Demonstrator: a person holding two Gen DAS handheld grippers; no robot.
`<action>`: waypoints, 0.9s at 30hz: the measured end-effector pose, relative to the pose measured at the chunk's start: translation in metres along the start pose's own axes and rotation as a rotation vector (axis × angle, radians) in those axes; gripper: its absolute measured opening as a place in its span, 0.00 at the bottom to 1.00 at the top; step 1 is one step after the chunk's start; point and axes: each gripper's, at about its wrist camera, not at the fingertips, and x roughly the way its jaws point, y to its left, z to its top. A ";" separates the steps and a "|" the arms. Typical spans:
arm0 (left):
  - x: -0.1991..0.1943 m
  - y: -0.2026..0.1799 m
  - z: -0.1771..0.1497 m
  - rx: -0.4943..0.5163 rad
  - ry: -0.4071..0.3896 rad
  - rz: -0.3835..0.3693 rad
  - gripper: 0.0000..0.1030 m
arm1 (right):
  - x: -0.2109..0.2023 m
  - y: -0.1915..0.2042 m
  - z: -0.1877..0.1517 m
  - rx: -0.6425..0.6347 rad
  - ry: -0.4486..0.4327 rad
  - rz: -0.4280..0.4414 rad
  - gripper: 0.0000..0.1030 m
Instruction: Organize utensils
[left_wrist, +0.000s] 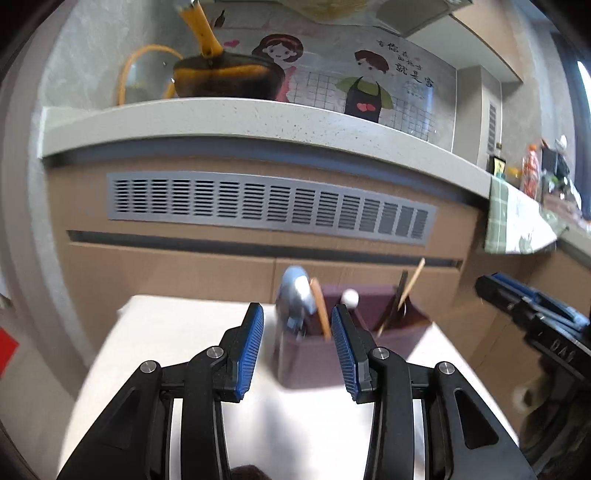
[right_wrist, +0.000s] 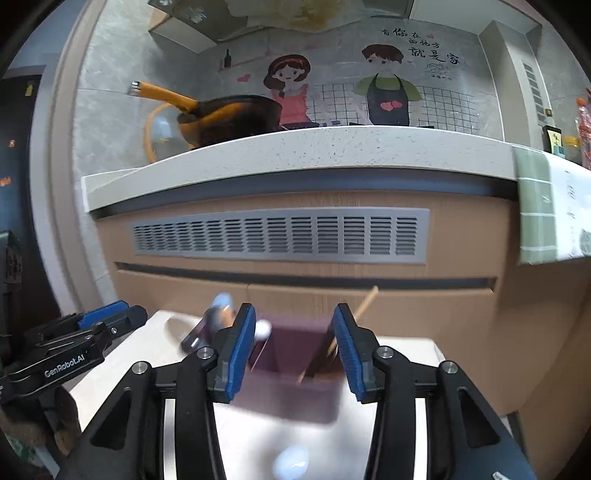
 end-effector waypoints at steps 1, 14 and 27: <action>-0.010 0.000 -0.006 0.001 0.011 -0.004 0.39 | -0.011 -0.001 -0.006 0.000 0.000 -0.006 0.41; -0.025 0.003 -0.065 -0.026 0.260 -0.026 0.39 | 0.005 -0.014 -0.087 0.029 0.403 0.087 0.41; -0.011 0.018 -0.074 -0.062 0.309 -0.017 0.39 | 0.098 0.009 -0.116 -0.103 0.573 -0.011 0.30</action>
